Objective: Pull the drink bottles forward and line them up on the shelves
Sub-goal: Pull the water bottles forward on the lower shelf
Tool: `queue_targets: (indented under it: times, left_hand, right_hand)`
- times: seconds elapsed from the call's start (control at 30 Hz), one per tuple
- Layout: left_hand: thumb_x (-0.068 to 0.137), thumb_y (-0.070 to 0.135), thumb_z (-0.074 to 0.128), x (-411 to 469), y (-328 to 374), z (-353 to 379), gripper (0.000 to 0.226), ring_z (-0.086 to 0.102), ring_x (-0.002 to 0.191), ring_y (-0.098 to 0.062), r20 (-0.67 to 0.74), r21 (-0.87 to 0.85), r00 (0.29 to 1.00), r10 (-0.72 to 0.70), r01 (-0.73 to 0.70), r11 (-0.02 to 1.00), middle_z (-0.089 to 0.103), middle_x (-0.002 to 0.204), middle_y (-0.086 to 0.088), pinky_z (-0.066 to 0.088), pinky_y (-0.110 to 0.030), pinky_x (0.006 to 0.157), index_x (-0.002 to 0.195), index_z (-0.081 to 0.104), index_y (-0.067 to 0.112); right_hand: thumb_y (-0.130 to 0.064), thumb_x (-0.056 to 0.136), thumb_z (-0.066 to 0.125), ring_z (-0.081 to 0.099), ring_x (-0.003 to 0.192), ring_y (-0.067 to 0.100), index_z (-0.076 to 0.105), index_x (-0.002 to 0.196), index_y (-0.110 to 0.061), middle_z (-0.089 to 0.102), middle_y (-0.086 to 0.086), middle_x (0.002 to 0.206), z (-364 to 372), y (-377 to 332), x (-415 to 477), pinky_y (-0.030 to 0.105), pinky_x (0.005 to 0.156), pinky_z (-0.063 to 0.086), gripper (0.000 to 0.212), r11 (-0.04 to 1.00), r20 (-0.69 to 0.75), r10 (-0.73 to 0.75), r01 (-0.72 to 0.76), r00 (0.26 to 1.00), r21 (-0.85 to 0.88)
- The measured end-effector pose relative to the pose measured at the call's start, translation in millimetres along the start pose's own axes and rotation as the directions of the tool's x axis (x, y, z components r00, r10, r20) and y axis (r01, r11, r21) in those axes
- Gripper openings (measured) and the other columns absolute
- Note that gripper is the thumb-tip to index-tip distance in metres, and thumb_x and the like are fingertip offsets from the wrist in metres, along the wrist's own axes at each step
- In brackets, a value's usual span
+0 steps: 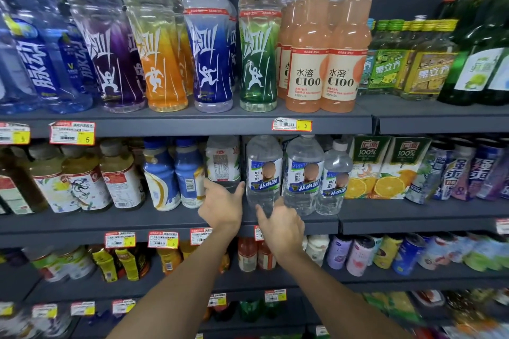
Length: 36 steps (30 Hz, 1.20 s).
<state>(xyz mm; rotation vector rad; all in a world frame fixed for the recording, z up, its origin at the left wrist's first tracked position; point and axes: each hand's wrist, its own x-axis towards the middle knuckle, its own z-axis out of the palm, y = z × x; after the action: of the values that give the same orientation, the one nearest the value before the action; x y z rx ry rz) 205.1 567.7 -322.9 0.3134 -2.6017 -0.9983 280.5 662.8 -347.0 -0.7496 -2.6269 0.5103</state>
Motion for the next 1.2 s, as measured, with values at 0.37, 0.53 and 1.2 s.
queue_targets:
  times: [0.37, 0.53, 1.2]
  left_hand:
    - [0.071, 0.076, 0.063, 4, -22, -15, 0.094, 0.070, 0.086, -0.033, -0.002, 0.066, 0.996, 0.087, -0.087, 0.994, 0.072, 0.091, -0.009, 0.050, -0.040, 0.073, 0.133, 0.041, 0.009]
    - [0.066, 0.084, 0.055, 11, -53, -36, 0.084, 0.069, 0.088, -0.020, 0.086, 0.055, 0.961, 0.264, -0.270, 0.961, 0.072, 0.093, 0.007, 0.052, -0.033, 0.072, 0.123, 0.047, 0.023]
    - [0.078, 0.060, 0.073, -7, -77, -36, 0.088, 0.052, 0.115, -0.024, 0.081, -0.278, 0.941, 0.328, -0.295, 0.914, 0.046, 0.123, -0.004, 0.046, -0.035, 0.093, 0.144, 0.042, 0.010]
  right_hand:
    - [-0.066, 0.095, 0.045, 0.070, 0.094, 0.031, 0.060, 0.122, -0.007, 0.073, 0.010, 0.094, 2, 2, 1, 0.037, 0.075, 0.051, 0.067, 1.000, -0.027, -0.016, 0.016, 1.000, 0.027]
    - [-0.071, 0.091, 0.047, 0.070, 0.084, 0.030, 0.065, 0.101, -0.011, 0.071, 0.007, 0.084, 4, 1, -6, 0.036, 0.066, 0.047, 0.063, 0.998, -0.034, 0.037, -0.036, 0.999, 0.052]
    - [-0.071, 0.086, 0.059, 0.073, 0.094, 0.027, 0.050, 0.136, 0.001, 0.076, 0.010, 0.099, 8, -39, -3, 0.034, 0.074, 0.054, 0.088, 0.968, -0.036, 0.244, -0.242, 0.969, 0.069]
